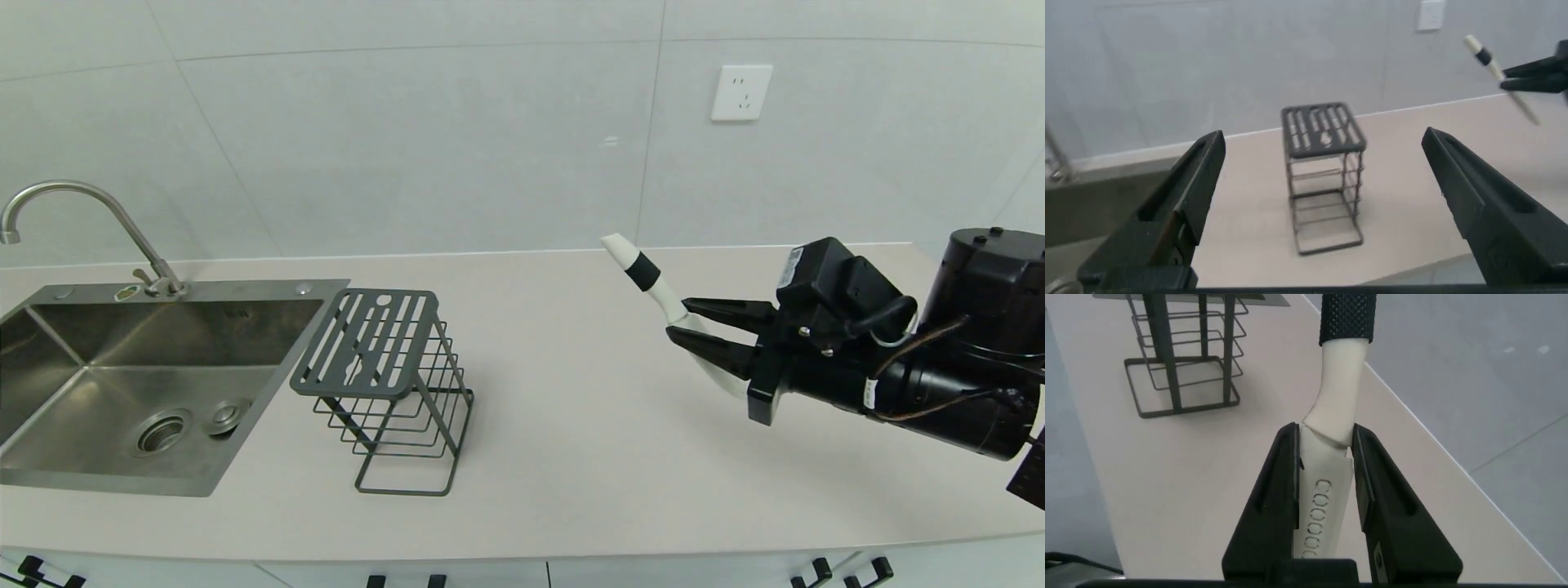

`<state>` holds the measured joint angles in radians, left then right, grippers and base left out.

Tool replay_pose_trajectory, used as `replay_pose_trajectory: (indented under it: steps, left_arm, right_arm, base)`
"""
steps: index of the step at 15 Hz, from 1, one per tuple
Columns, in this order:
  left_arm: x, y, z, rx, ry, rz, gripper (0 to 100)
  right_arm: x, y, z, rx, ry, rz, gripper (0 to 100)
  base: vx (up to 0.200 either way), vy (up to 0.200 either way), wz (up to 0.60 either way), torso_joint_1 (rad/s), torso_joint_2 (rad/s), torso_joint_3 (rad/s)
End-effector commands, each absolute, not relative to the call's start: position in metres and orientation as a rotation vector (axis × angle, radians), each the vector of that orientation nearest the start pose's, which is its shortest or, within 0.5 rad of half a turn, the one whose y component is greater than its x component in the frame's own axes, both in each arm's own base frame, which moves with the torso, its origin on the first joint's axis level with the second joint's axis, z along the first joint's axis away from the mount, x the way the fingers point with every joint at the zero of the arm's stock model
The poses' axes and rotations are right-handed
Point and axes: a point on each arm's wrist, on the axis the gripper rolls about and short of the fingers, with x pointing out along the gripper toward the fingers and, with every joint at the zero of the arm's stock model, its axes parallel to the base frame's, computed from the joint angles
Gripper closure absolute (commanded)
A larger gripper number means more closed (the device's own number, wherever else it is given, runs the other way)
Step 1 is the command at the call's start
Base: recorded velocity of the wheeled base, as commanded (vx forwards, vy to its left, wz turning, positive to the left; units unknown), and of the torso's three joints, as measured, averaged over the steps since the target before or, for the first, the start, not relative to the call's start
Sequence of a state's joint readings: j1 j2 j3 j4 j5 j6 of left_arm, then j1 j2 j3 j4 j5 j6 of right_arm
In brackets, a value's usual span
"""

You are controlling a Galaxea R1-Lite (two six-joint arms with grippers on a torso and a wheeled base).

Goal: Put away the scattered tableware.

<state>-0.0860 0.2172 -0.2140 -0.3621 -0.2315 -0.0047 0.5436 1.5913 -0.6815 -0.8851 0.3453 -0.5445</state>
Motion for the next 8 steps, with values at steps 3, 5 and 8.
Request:
replay_pose_trajectory:
  steps: [3, 5, 8]
  left_arm:
    - [0.045, -0.021, 0.230, 0.015, -0.263, -0.711, 0]
    - [0.063, -0.029, 0.227, 0.045, -0.255, -0.870, 0]
    - [0.092, -0.039, 0.228, 0.147, -0.347, -1.020, 0]
  right_arm:
    - [0.213, 0.153, 0.218, -0.499, -0.282, 0.904, 100]
    - [0.210, 0.157, 0.219, -0.497, -0.293, 0.923, 100]
    - [0.207, 0.158, 0.224, -0.489, -0.322, 0.923, 100]
  base:
    - [0.000, 0.000, 0.00, 0.000, 0.00, 0.000]
    - [0.000, 0.000, 0.00, 0.000, 0.00, 0.000]
    - [0.000, 0.000, 0.00, 0.000, 0.00, 0.000]
